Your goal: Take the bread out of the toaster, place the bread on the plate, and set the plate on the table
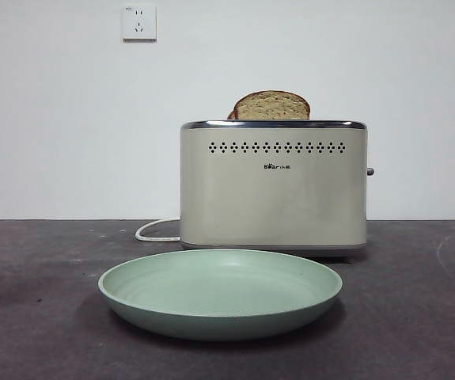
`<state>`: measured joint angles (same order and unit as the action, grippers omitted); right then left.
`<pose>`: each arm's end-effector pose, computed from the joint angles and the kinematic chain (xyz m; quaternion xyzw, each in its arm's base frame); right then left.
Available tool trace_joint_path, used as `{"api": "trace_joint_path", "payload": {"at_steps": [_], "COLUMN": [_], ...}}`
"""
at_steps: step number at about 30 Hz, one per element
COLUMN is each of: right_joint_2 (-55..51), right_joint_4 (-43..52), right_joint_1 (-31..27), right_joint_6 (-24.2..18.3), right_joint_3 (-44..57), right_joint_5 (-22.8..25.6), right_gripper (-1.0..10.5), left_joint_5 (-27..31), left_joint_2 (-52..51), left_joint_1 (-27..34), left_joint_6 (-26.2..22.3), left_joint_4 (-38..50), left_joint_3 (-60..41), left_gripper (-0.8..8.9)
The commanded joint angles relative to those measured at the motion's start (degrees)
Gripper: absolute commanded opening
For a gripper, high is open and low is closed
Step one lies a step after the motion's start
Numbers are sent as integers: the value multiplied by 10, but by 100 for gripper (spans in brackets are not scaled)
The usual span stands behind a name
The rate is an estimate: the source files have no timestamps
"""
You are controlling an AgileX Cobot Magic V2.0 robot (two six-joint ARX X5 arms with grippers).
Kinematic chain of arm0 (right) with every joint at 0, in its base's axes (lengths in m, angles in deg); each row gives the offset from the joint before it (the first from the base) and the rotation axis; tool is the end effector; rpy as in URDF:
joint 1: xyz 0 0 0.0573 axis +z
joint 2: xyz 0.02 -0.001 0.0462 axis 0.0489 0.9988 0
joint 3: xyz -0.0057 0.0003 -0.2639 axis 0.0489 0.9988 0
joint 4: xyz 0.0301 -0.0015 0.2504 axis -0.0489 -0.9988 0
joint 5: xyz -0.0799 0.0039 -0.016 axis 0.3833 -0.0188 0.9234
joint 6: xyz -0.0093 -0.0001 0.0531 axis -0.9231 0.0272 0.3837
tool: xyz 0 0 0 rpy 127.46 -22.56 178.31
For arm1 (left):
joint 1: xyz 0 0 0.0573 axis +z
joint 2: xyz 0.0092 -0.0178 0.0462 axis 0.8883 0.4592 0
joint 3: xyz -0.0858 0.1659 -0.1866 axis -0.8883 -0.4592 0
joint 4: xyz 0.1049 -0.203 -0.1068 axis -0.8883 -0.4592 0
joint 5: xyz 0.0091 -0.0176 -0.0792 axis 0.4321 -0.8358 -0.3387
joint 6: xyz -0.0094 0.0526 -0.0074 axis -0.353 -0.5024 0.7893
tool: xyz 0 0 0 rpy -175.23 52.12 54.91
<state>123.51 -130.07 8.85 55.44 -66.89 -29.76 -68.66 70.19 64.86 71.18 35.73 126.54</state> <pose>0.1080 0.0254 0.3210 0.0765 0.2559 0.2818 0.9215 0.0843 -0.0137 0.3192 -0.1314 0.1697 -0.2710 0.9383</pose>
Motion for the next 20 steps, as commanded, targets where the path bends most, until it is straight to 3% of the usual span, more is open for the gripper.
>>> {"api": "trace_joint_path", "payload": {"at_steps": [1, 7, 14, 15, 17, 19, 20], "right_joint_2": [26, 62, 61, 61, 61, 61, 61], "right_joint_4": [-60, -145, -147, -147, -147, -147, -147], "right_joint_1": [2, 5, 5, 5, 5, 5, 5], "right_joint_6": [-66, -103, -104, -102, -102, -98, -93], "right_joint_3": [-52, -112, -114, -114, -114, -114, -114], "right_joint_5": [-30, -44, -44, -43, -43, -43, -43], "right_gripper": [-12, -12, 11, 17, 148, 389, 496], "left_joint_5": [-26, -52, -54, -54, -53, -53, -54], "left_joint_2": [9, 13, 13, 13, 13, 13, 13], "left_joint_1": [1, 0, 0, 0, 0, 0, 0], "left_joint_6": [-23, -42, -38, -37, -36, -37, -37], "left_joint_4": [-24, -62, -68, -69, -68, -68, -67], "left_joint_3": [27, 59, 62, 62, 62, 62, 62], "left_gripper": [-6, -6, 11, 51, 224, 456, 510]}}
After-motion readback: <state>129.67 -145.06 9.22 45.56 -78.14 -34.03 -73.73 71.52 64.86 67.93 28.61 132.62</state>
